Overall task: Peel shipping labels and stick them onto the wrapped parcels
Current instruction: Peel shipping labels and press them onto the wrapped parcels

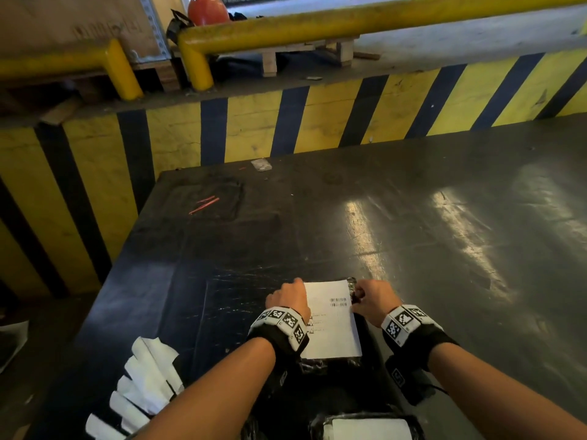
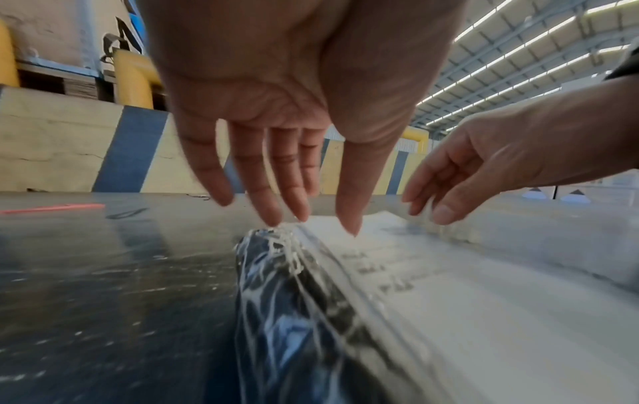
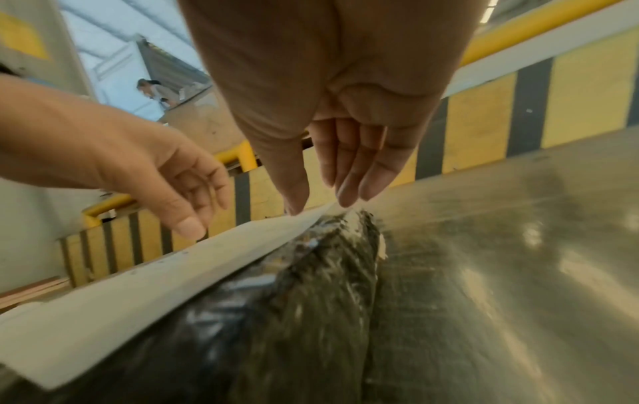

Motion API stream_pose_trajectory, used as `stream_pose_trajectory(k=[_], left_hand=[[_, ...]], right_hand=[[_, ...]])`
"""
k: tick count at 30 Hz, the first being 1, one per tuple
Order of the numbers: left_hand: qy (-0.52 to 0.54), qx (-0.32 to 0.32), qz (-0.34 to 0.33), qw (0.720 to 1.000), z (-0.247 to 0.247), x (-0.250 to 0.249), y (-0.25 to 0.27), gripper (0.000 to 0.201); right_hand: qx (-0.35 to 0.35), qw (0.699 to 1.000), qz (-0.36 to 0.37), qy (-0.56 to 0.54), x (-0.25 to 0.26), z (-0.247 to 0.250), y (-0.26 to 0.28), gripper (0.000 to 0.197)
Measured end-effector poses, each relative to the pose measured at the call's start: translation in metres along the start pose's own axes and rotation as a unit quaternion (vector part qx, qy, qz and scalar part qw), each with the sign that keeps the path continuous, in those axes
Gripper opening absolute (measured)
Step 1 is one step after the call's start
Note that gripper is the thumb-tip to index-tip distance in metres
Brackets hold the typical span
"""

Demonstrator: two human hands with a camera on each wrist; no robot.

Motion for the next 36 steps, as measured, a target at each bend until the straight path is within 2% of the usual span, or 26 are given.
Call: stream_pose_trajectory(k=[1,4,8,9,13,19,23,26,29,32,36], left_hand=[[-0.014,-0.006,-0.017,1.0,0.003,-0.002,0.0,0.038],[-0.016,-0.001,-0.096,0.995,0.008,-0.009,-0.005,0.041],[-0.067,0.039,-0.193,0.978,-0.002,-0.022,-0.011,0.039],[-0.089,0.054,-0.198,0.975,-0.007,-0.023,-0.013,0.043],[-0.168,0.091,-0.175,0.966,-0.013,-0.016,-0.018,0.064],[-0.182,0.122,-0.126,0.968,0.0,0.003,-0.021,0.064],[-0.187,0.138,-0.11,0.966,0.007,0.008,-0.018,0.063],[-0.191,0.123,-0.109,0.968,0.01,-0.001,-0.015,0.064],[-0.197,0.103,-0.15,0.963,0.005,-0.017,-0.012,0.062],[-0.198,0.13,-0.16,0.958,-0.001,-0.02,-0.013,0.062],[-0.2,0.145,-0.146,0.958,0.005,-0.009,-0.017,0.062]], right_hand=[[-0.011,0.999,0.029,0.027,0.002,0.002,-0.001,0.008],[-0.017,0.991,0.115,0.069,0.007,0.0,-0.01,0.038],[0.038,0.975,0.194,0.104,0.014,-0.011,-0.019,0.038],[0.05,0.972,0.194,0.119,0.013,-0.013,-0.022,0.038],[0.106,0.973,0.106,0.177,-0.002,-0.017,-0.024,0.051],[0.094,0.978,0.07,0.174,-0.008,-0.013,-0.018,0.052],[0.116,0.975,0.044,0.185,-0.004,-0.007,-0.014,0.056],[0.117,0.971,0.053,0.202,0.005,0.002,-0.015,0.057],[0.13,0.964,0.082,0.215,0.019,0.002,-0.019,0.055],[0.149,0.965,0.082,0.198,0.02,-0.007,-0.018,0.051],[0.139,0.971,0.066,0.184,0.01,-0.01,-0.014,0.055]])
Point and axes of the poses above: each hand's wrist, its own y-axis away from the middle knuckle, its own z-axis out of the back of the hand, x = y × z, the point moved 2 cm from there along -y, towards the middle knuckle, and after that the axes turned 14 degrees about x, right-handed, at the moved point
